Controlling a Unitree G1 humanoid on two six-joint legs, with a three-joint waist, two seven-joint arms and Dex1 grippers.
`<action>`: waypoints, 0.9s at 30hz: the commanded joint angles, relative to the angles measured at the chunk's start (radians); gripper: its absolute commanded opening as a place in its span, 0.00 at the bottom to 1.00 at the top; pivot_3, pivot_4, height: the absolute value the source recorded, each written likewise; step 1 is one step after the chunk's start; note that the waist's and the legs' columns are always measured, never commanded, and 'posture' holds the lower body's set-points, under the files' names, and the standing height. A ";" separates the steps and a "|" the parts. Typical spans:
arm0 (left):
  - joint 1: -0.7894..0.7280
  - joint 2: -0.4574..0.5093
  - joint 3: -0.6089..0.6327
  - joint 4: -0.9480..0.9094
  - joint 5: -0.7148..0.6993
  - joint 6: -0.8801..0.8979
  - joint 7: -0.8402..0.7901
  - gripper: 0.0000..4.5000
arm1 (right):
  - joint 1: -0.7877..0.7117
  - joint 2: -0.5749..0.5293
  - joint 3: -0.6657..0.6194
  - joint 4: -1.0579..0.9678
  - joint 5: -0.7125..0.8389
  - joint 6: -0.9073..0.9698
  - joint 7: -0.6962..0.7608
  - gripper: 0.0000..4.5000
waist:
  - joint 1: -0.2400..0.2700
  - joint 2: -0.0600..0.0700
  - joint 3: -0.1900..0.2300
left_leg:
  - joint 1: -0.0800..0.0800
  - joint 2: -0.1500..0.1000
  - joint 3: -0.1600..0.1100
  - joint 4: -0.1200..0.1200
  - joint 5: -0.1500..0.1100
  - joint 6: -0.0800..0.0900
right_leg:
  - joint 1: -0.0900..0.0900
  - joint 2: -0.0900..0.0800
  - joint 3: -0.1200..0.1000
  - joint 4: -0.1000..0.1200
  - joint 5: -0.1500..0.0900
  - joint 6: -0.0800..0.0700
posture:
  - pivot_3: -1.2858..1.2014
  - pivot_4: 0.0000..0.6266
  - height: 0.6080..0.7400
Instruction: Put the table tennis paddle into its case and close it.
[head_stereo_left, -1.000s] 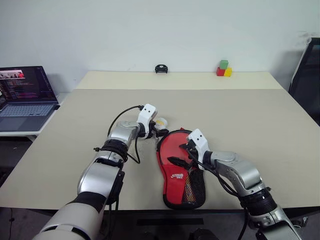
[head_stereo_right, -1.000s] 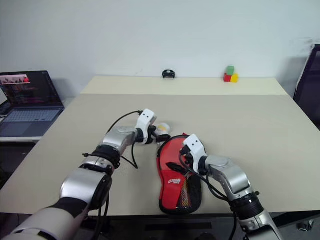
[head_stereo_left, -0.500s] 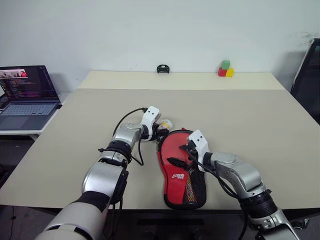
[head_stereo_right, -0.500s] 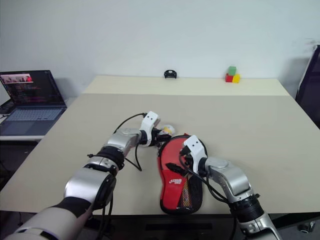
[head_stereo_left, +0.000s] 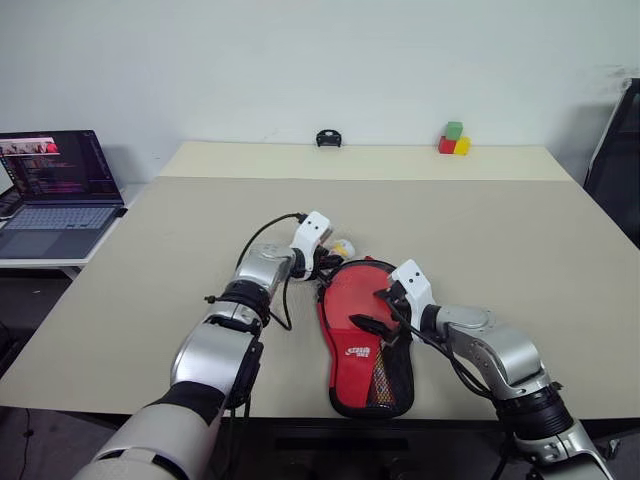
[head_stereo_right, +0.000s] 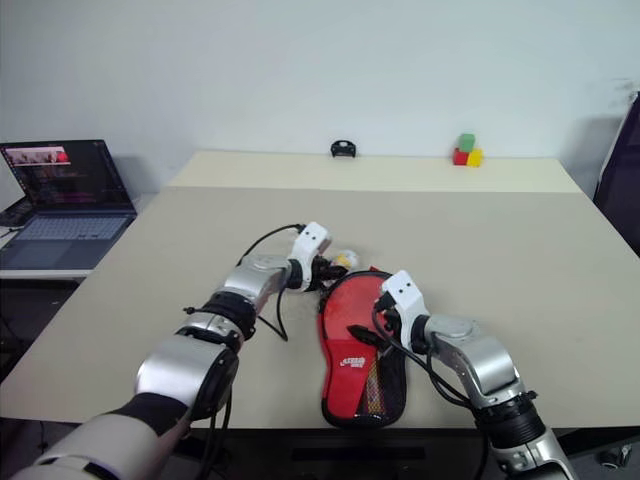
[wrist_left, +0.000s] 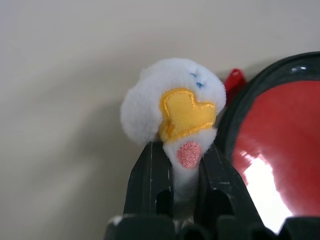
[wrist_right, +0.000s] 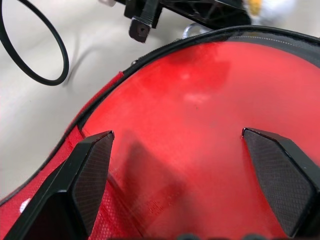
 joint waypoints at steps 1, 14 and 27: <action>-0.069 -0.028 -0.016 0.026 0.036 -0.064 0.033 0.04 | 0.033 -0.025 0.026 0.067 -0.036 0.051 -0.019 1.00 | 0.000 -0.001 0.000 | 0.000 0.000 0.000 0.000 0.000 0.000 | 0.000 0.000 0.000 0.000 0.000 0.000 | 0.52 0.24 1.00; -0.157 -0.117 -0.015 0.147 0.116 -0.142 0.202 0.04 | 0.061 -0.032 0.045 0.102 -0.050 0.051 -0.025 1.00 | 0.006 -0.003 -0.003 | 0.002 -0.001 -0.002 0.001 0.000 0.001 | 0.004 0.000 -0.001 0.000 0.000 0.001 | 0.52 0.24 1.00; -0.229 -0.186 -0.043 0.192 0.225 -0.231 0.439 0.04 | 0.097 0.039 0.048 0.088 -0.053 0.064 -0.093 1.00 | 0.009 -0.004 -0.003 | 0.017 -0.002 -0.004 -0.001 0.000 0.001 | 0.020 0.000 -0.003 -0.004 0.000 0.002 | 0.52 0.24 1.00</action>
